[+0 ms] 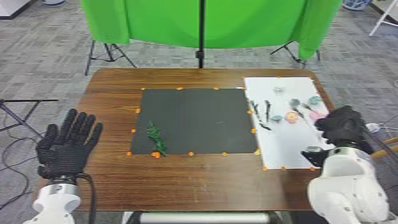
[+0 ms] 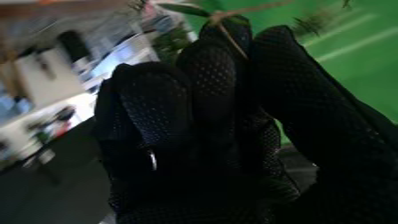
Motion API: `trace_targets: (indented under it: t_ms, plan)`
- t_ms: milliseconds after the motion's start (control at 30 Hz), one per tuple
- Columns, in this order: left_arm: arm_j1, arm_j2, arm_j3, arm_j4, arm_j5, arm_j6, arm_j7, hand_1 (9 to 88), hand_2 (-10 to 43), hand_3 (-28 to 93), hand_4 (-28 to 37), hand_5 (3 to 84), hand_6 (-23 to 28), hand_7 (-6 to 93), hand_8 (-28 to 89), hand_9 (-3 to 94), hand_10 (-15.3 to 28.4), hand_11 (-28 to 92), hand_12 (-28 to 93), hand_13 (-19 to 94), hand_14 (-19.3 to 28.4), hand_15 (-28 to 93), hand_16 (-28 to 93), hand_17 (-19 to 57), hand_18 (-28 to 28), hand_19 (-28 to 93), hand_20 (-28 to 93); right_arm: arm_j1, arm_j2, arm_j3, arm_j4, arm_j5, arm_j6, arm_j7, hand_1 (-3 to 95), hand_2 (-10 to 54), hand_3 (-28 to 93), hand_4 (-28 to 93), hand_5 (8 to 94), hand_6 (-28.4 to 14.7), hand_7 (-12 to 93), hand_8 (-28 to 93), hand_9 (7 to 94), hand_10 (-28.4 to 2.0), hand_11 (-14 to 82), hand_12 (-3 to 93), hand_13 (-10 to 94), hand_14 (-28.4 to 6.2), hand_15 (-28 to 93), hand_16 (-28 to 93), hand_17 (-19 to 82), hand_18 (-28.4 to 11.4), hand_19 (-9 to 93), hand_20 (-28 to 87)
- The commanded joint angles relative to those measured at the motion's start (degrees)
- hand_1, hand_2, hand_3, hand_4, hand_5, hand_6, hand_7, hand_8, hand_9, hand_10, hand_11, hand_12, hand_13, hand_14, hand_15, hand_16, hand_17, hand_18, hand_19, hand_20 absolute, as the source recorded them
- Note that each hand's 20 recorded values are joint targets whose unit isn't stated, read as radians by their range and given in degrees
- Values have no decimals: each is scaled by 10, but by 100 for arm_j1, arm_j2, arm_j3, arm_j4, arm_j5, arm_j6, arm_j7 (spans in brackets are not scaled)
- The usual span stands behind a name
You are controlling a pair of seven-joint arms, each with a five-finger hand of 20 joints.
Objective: Arrange flowers
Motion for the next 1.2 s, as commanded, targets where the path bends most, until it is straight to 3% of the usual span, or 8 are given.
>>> trace_targets:
  t_ms: [33,233,533,633,733,933,1133,1200]
  plan:
    - [104,-15,71,19,-22,47,-60,287,169,793,-283,501,101,89,-84,435,162,204,111,326,166,374,-77,-78,137,378,121,1382,-507,-1374,319,266,-776,-582,458,-95,830,-145,768,-56,456,182,785,-150,489,423,755,-137,666,289,372,-284,907,248]
    - [-13,36,247,75,-53,21,-157,286,168,795,-283,501,100,90,-85,436,161,205,111,326,167,376,-77,-78,138,380,121,1850,-999,-2361,692,465,-1304,-866,461,-95,827,-149,762,-57,469,175,780,-151,497,422,750,-138,674,288,371,-284,908,250]
    - [-86,164,329,99,-115,72,-159,292,176,821,-279,502,99,91,-85,436,160,205,111,330,166,376,-78,-76,138,380,121,2349,-1693,-3204,1705,-266,-2160,-955,460,-95,825,-142,756,-54,481,167,778,-151,509,425,749,-140,685,287,373,-284,913,253]
    - [-245,215,418,164,-130,109,-282,295,172,811,-281,502,98,92,-85,437,160,205,110,331,166,376,-78,-76,138,381,121,2331,-1861,-3241,1799,-73,-2680,-707,441,-95,830,-129,758,-46,489,166,778,-153,518,420,751,-143,692,286,378,-284,919,254]
    - [-416,258,533,240,-145,87,-415,295,169,803,-282,502,98,93,-86,437,160,206,110,330,166,376,-77,-76,138,381,122,2331,-1988,-3323,2068,-310,-2713,-600,438,-95,815,-131,752,-37,506,162,775,-159,544,399,751,-143,694,285,380,-284,922,252]
    - [-658,292,639,367,-128,48,-572,292,167,802,-282,501,99,92,-86,437,161,206,110,330,166,376,-76,-76,138,380,123,2385,-2231,-3310,2381,-219,-2159,-262,443,-95,808,-138,748,-35,512,160,773,-161,551,391,751,-144,696,284,381,-284,926,250]
    - [-708,313,702,406,-147,83,-691,291,166,801,-283,501,98,93,-86,437,160,206,111,331,167,377,-76,-76,138,380,123,2336,-2369,-3376,2461,-430,-1537,-228,445,-95,796,-152,744,-33,520,158,771,-160,565,380,754,-141,704,282,389,-284,931,258]
    - [-761,301,743,431,-148,82,-738,292,166,801,-283,501,98,93,-86,437,161,206,111,331,167,378,-76,-76,138,380,124,2295,-2379,-3347,2361,-359,-1575,-258,440,-95,787,-176,739,-34,525,157,767,-164,584,356,754,-142,706,281,391,-284,932,263]
